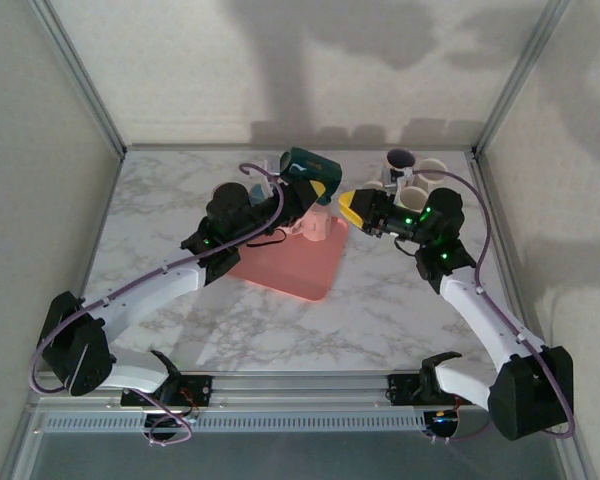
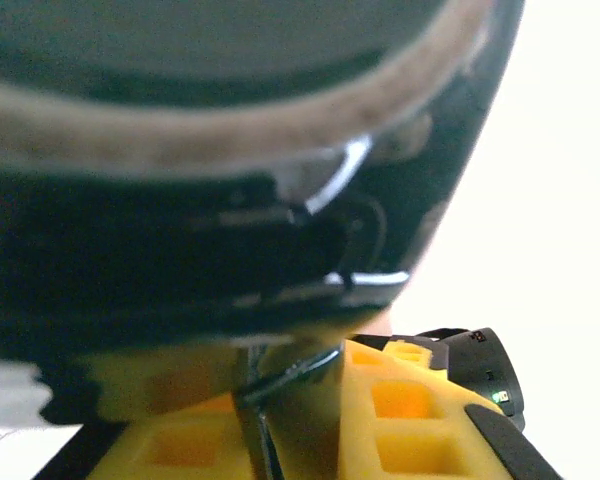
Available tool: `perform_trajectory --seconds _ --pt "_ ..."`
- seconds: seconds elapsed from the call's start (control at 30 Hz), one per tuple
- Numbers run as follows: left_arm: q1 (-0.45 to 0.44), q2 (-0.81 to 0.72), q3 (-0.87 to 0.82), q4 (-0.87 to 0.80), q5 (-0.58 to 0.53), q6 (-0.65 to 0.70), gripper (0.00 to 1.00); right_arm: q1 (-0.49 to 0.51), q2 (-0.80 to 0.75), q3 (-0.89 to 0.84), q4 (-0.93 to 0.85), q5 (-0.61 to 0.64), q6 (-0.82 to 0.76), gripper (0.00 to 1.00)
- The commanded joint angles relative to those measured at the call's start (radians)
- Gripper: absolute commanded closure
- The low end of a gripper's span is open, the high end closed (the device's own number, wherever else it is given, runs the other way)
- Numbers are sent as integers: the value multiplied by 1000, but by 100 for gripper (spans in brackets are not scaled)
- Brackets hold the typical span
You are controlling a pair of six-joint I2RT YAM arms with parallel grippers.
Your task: Turn the mug right side up
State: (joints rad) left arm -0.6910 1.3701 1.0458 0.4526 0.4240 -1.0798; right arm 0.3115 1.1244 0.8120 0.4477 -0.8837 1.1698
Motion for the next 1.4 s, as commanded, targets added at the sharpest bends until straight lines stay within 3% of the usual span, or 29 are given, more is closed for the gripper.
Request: perform_trajectory --seconds 0.0,0.57,0.9,1.17,1.37 --pt "-17 -20 44 150 24 -24 100 7 4 35 4 4 -90 45" --pt "-68 14 55 210 12 -144 100 6 7 7 109 34 -133 53" --pt "-80 16 78 201 4 -158 100 6 -43 -10 2 127 -233 56" --pt "-84 19 85 206 6 -176 100 0 -37 -9 7 135 -253 57" --pt "-87 44 77 267 37 -230 100 2 -8 -11 115 75 -210 63"
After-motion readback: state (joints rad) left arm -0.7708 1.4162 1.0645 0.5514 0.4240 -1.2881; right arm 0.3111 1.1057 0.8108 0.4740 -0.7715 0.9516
